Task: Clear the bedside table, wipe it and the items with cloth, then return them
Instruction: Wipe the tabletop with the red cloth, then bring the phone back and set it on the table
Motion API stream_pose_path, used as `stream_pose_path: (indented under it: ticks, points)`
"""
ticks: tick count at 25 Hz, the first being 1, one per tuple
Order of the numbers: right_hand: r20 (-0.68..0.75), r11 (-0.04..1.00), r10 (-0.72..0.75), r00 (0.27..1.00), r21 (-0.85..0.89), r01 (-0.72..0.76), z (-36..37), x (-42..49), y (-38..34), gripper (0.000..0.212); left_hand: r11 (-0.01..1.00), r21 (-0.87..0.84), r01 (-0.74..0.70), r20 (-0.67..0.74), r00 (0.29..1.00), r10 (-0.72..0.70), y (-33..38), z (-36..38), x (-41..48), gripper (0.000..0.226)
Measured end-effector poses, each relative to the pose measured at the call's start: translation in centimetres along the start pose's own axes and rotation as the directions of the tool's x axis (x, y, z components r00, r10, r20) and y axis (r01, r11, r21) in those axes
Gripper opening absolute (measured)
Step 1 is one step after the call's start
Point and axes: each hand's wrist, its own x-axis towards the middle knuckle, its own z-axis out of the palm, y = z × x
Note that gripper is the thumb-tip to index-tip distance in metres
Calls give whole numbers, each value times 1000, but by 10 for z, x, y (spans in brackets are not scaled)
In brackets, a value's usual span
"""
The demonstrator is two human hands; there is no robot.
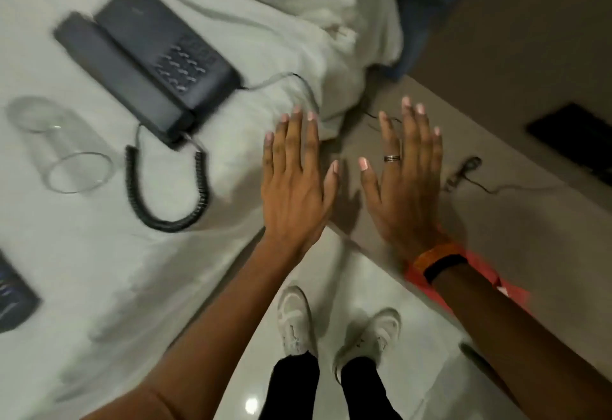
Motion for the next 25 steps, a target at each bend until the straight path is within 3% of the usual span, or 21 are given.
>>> stream_pose_path:
  ticks: [4,7,9,12,16,18,21,25]
  points:
    - [-43,951,-231,972,199,234,-6,80,-106,59,967,-8,255,-280,928,-247,-86,-77,22,69]
    - [39,870,-384,922,348,348,-4,121,-172,56,867,-181,464,-258,828,-497,-141,-109,23,73]
    - [132,857,-387,913,417,303,5,149,-202,53,805,-366,466,-147,825,-545,-158,-114,30,72]
    - [275,835,-312,909,537,124,19,180,-220,47,682,-576,451,-35,820,-572,-151,-112,53,72]
    - [263,751,-156,952,658,-59,11,182,-221,45,563,-679,471,-29,750,-661,-137,-113,63,77]
    - [212,683,-102,972,725,-87,-6,165,-214,45,571,-707,417,-77,757,-649,-124,-115,52,77]
    - [78,565,57,995,819,-97,-37,129,-174,45,664,-696,273,-207,809,-550,-82,-111,37,81]
    - [-7,446,371,928,879,-171,-74,77,-82,48,718,-685,126,-182,924,-336,-3,-95,33,87]
